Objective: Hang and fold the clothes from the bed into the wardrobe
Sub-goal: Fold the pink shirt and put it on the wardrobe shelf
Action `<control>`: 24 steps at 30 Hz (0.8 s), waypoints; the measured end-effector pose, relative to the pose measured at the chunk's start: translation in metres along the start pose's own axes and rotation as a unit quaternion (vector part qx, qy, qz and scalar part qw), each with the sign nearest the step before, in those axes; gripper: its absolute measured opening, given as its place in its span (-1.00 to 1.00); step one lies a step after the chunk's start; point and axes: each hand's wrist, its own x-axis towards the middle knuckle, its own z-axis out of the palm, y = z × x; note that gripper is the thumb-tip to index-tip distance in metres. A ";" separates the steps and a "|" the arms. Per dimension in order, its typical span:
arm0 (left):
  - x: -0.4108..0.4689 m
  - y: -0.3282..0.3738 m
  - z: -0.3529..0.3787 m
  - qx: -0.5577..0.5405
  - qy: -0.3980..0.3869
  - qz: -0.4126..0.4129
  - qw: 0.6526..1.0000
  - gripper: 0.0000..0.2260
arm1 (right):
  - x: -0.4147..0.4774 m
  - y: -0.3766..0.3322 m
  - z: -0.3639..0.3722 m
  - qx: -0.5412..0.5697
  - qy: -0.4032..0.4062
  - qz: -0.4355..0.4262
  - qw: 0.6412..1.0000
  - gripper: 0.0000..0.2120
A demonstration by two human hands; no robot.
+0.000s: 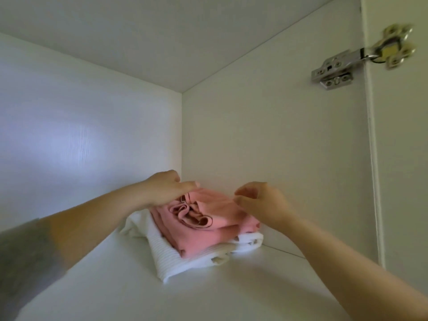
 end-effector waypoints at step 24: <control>-0.198 0.210 0.084 -0.194 -0.119 0.437 0.870 -0.72 | -0.305 -0.018 -0.198 -0.061 0.314 0.147 0.936 -0.88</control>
